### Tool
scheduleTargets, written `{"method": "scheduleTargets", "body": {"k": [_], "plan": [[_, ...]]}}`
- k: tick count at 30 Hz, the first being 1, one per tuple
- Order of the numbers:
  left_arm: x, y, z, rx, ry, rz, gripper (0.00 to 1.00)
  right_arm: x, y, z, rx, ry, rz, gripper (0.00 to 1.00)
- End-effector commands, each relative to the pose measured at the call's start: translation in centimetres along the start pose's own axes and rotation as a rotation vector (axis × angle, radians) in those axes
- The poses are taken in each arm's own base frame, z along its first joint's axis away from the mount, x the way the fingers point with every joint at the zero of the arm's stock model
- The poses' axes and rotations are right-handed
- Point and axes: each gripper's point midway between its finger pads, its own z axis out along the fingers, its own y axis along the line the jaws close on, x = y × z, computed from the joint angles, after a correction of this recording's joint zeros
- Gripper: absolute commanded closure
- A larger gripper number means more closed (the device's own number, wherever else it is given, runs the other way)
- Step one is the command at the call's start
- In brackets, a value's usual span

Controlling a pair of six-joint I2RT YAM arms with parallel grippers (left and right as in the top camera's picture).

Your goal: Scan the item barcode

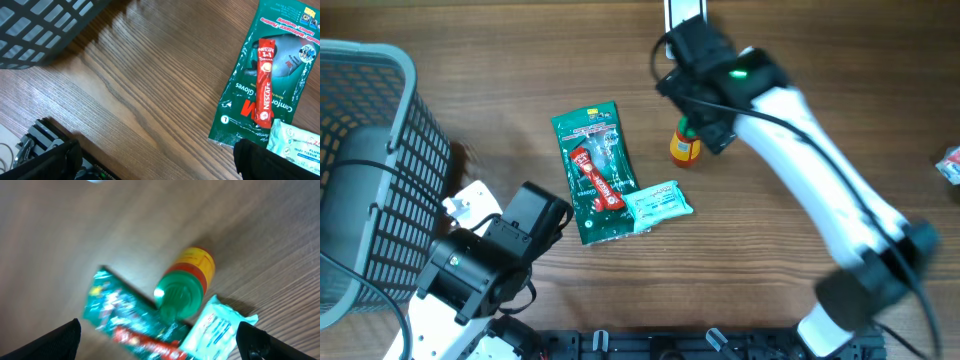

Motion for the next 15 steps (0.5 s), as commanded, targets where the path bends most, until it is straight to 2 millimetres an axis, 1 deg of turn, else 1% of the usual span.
{"method": "scheduleTargets", "body": {"k": [1, 2, 3, 4, 5, 7, 9, 11, 12, 13, 14, 15], "plan": [[-0.2, 0.1, -0.1, 0.001, -0.012, -0.003, 0.0, -5.3, -0.6, -7.2, -0.161, -0.081, 0.021, 0.0], [-0.2, 0.1, -0.1, 0.001, -0.012, -0.003, 0.0, -6.9, -1.4, -7.7, -0.169, -0.08, 0.047, 0.0], [-0.2, 0.1, -0.1, 0.001, -0.012, -0.003, 0.0, -7.6, -1.7, -7.6, -0.172, -0.067, 0.06, 0.0], [-0.2, 0.1, -0.1, 0.001, -0.012, -0.003, 0.0, -8.8, -2.6, -7.1, -0.174, -0.027, 0.101, 0.0], [-0.2, 0.1, -0.1, 0.001, -0.012, -0.003, 0.0, -9.5, -3.3, -6.3, -0.176, 0.024, 0.143, 0.0], [-0.2, 0.1, -0.1, 0.001, -0.012, -0.003, 0.0, -10.4, -4.6, -3.8, -0.183, 0.161, 0.208, 0.0], [-0.2, 0.1, -0.1, 0.001, -0.012, -0.003, 0.0, -10.7, -5.1, -1.5, -0.21, 0.291, 0.181, 0.0], [-0.2, 0.1, -0.1, 0.001, -0.012, -0.003, 0.0, -10.9, -5.7, 0.6, -0.201, 0.335, 0.092, 0.0], [-0.2, 0.1, -0.1, 0.001, -0.012, -0.003, 0.0, -10.9, -5.9, 1.5, -0.188, 0.347, 0.076, 0.0], [-0.2, 0.1, -0.1, 0.001, -0.012, -0.003, 0.0, -10.5, -6.1, 2.7, -0.171, 0.379, 0.089, 0.0], [-0.2, 0.1, -0.1, 0.001, -0.012, -0.003, 0.0, -9.6, -5.8, 4.2, -0.177, 0.461, 0.116, 0.0], [-0.2, 0.1, -0.1, 0.001, -0.012, -0.003, 0.0, -8.7, -5.4, 5.0, -0.199, 0.538, 0.134, 0.0]]}}
